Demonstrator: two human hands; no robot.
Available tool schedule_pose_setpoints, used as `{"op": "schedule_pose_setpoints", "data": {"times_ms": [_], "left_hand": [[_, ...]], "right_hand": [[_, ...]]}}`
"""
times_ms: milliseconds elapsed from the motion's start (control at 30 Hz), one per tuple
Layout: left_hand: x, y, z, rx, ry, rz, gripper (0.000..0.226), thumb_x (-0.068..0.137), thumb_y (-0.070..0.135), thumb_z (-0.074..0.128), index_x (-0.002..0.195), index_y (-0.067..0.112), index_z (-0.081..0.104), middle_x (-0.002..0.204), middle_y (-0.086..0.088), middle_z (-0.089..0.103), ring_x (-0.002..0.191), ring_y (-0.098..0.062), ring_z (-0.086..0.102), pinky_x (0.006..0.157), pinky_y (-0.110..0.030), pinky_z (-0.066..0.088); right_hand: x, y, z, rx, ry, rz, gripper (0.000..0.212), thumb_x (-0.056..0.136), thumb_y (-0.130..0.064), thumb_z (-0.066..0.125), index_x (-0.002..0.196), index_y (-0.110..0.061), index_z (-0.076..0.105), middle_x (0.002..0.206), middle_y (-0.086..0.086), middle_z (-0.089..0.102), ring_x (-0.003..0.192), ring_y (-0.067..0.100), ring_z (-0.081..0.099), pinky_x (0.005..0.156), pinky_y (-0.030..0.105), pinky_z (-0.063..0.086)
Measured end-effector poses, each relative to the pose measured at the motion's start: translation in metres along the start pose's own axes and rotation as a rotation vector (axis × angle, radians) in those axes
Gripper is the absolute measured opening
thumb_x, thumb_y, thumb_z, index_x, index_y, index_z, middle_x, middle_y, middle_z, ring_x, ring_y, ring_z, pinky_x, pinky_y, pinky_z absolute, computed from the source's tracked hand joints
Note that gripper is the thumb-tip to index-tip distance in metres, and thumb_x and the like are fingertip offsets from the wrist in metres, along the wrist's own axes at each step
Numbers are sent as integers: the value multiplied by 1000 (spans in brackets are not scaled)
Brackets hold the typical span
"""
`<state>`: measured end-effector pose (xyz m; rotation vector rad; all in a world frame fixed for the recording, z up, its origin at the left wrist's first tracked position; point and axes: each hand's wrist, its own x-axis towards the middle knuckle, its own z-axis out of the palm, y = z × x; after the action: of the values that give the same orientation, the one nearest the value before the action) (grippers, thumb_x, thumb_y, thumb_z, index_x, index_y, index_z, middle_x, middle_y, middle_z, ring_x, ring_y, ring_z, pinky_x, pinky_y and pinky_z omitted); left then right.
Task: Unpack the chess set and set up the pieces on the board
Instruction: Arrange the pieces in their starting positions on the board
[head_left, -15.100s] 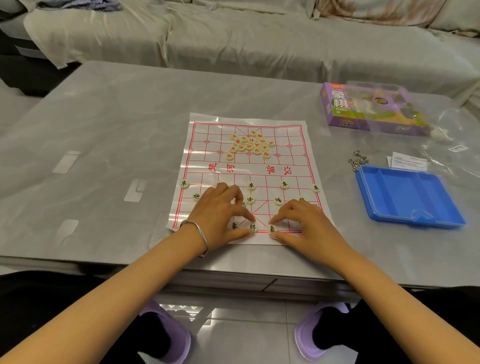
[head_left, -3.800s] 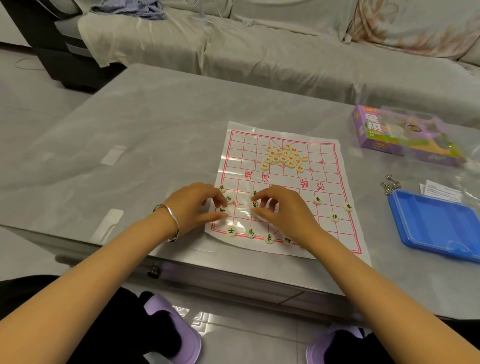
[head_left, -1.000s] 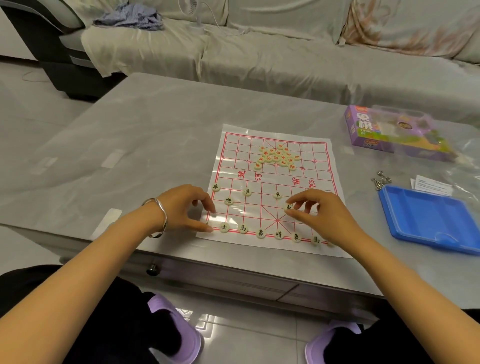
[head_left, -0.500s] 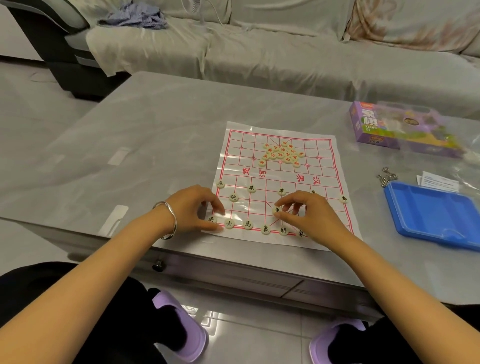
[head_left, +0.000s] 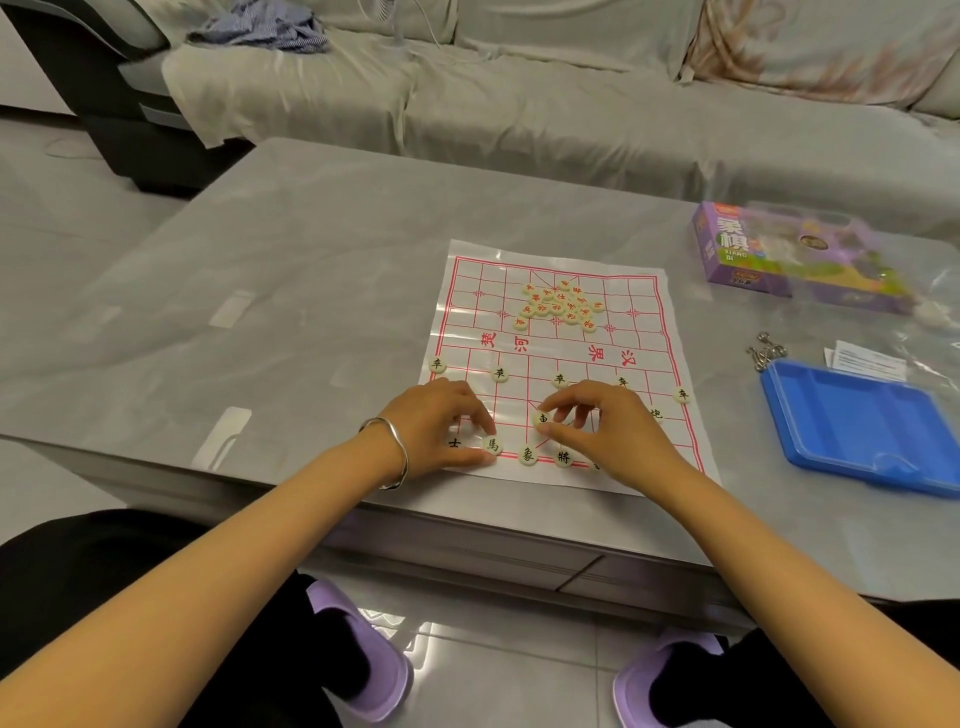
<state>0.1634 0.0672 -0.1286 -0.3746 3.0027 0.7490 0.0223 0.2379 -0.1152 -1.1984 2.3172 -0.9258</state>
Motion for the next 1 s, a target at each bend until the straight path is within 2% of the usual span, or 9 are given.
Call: {"op": "schedule_pose_setpoints", "data": {"times_ms": [100, 233, 500, 600, 767, 1000], "left_hand": [[0, -1, 0, -5, -9, -4, 32, 78, 45, 66, 106, 30, 64, 112, 8, 55, 96, -8, 46, 82, -20, 42], [-1, -1, -1, -5, -19, 0, 31, 78, 45, 66, 106, 30, 64, 111, 7, 55, 94, -7, 44, 83, -20, 42], [3, 8, -6, 3, -39, 17, 43, 76, 49, 67, 114, 31, 59, 118, 9, 55, 96, -4, 43, 90, -22, 44], [14, 25, -7, -7, -18, 34, 45, 76, 50, 65, 116, 32, 58, 123, 9, 54, 107, -8, 46, 97, -26, 41], [39, 68, 10, 39, -54, 125, 50, 77, 54, 63, 121, 32, 55, 127, 9, 53, 117, -11, 45, 100, -30, 39], [71, 107, 41, 56, -127, 205, 54, 75, 58, 62, 122, 33, 52, 126, 10, 52, 113, -12, 45, 96, -30, 41]], "right_hand": [[-3, 0, -1, 2, 1, 3, 15, 81, -29, 70, 94, -33, 64, 91, -13, 62, 80, 9, 55, 73, 23, 49], [-4, 2, -3, -10, 2, -10, 14, 81, -29, 69, 92, -34, 63, 85, -17, 59, 77, 7, 54, 68, 18, 45], [-16, 19, -35, -48, 34, -8, 17, 81, -31, 69, 96, -33, 63, 90, -17, 60, 79, 4, 54, 63, 9, 37], [-23, 35, -54, -97, 17, 10, 18, 81, -31, 68, 98, -33, 63, 92, -17, 59, 80, 3, 54, 62, 9, 38], [-40, 68, -78, -123, 0, 90, 19, 80, -29, 69, 98, -32, 63, 93, -17, 57, 82, 2, 54, 65, 9, 38], [-63, 102, -90, -136, -39, 139, 20, 78, -33, 71, 97, -32, 64, 95, -14, 61, 84, 6, 55, 68, 13, 42]]}}
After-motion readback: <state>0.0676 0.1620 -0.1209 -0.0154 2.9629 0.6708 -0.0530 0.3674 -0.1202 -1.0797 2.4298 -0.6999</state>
